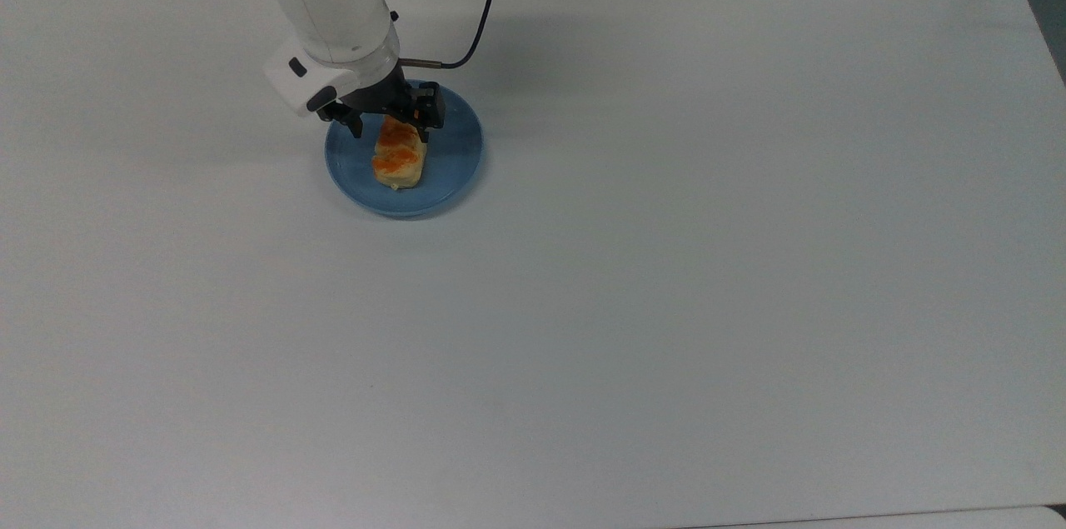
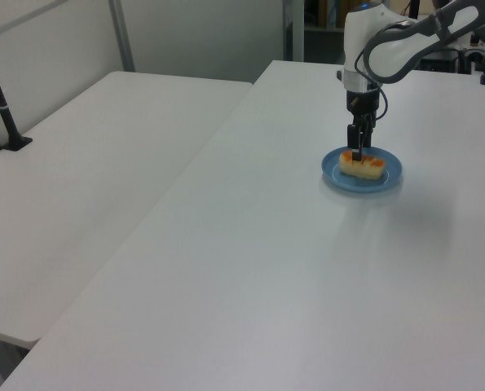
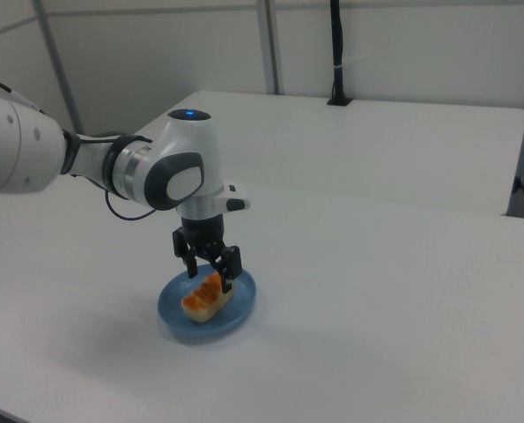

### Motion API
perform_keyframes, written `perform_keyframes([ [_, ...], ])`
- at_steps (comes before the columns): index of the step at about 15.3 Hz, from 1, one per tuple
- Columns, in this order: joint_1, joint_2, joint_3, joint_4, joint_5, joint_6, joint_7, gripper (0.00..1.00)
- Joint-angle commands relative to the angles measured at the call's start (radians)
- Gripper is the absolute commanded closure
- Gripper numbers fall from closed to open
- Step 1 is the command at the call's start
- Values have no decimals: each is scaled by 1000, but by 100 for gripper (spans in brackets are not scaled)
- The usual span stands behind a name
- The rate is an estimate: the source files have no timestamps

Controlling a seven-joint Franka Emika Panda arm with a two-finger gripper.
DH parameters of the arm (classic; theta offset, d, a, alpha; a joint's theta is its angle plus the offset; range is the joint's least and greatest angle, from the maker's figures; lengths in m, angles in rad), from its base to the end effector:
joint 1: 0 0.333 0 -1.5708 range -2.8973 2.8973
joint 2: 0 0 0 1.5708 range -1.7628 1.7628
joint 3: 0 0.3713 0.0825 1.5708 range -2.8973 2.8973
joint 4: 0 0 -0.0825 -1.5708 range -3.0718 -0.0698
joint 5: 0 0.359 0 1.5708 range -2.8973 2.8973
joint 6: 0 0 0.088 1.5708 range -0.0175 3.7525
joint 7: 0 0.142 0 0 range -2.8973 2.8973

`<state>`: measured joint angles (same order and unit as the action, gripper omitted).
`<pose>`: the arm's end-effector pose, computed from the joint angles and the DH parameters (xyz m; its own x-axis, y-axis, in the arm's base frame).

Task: Put the bread onto the plate

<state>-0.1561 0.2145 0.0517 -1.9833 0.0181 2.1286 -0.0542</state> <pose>0.5736 -0.0600 0.3868 0.9959 -0.0599 -0.0675 -0.0620 -0.9976 -0.0294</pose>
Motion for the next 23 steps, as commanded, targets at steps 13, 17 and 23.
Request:
perform_keyframes([
  [13,-28,-288,-108,301,-18,-346,254,0],
  [17,171,-340,-271,302,-21,-418,148,0],
  [23,184,-320,-248,301,-20,-418,-81,0],
])
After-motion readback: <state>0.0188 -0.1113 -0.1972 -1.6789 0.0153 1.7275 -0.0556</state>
